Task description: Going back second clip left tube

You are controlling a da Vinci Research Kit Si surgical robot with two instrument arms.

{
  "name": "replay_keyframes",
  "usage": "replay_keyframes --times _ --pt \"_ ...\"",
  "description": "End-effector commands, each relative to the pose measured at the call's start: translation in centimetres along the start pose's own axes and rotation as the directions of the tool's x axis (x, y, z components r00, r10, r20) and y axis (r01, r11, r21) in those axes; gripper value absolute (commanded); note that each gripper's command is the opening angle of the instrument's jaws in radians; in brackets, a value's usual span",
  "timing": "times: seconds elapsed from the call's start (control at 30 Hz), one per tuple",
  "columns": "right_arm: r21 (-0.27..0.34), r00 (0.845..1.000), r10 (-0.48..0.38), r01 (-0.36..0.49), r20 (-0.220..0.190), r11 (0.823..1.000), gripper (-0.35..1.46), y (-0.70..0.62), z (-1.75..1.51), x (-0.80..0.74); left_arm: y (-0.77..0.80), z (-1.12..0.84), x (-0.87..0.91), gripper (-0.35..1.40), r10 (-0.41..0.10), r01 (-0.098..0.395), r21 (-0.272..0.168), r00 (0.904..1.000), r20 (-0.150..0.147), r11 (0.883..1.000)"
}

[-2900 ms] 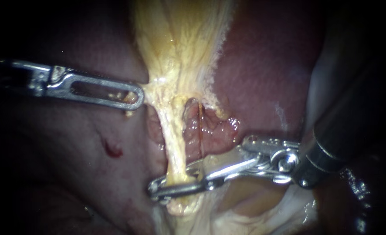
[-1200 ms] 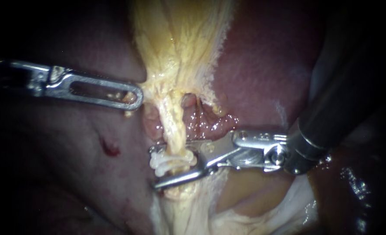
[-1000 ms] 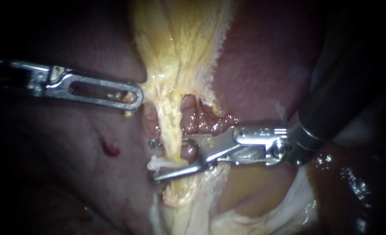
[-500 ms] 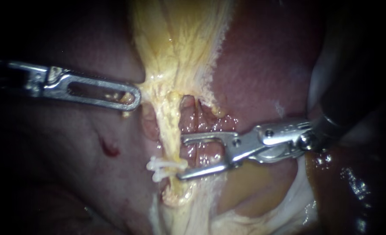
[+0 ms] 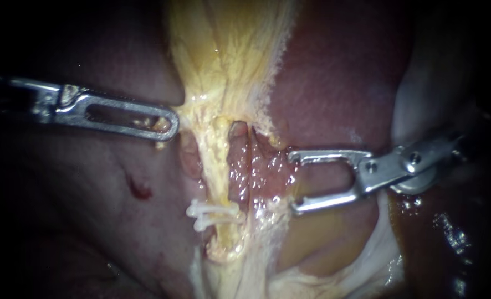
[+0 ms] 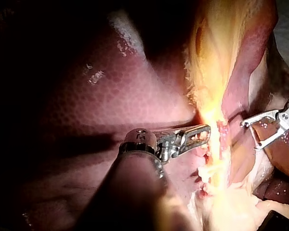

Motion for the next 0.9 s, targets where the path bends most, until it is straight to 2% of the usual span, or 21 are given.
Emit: replay_keyframes --times 0.03,0.2,0.33,0.53,0.9 --pt "-0.002 1.0 -0.004 0.004 0.003 1.0 0.5 0.01 -0.03 0.01 0.0 0.01 0.0 -0.35 0.0 0.0 -0.001 1.0 0.0 1.0" --pt "-0.007 1.0 -0.016 0.016 0.006 1.0 0.5 0.01 -0.13 0.05 0.0 0.02 0.01 -0.35 0.0 0.0 -0.001 1.0 0.001 1.0" --pt "-0.006 1.0 -0.016 0.016 0.006 1.0 0.5 0.01 -0.13 0.05 -0.01 0.12 0.04 -0.35 0.002 -0.002 -0.008 1.0 0.007 1.0" --pt "-0.005 1.0 -0.016 0.016 0.005 1.0 0.5 -0.01 -0.15 0.06 0.04 0.42 0.12 -0.35 0.007 -0.007 -0.003 1.0 0.006 1.0" --pt "-0.005 1.0 -0.028 0.028 0.006 1.0 0.5 -0.03 -0.15 0.08 0.25 0.98 0.23 -0.35 0.02 -0.021 -0.024 0.9993 -0.03 0.999"
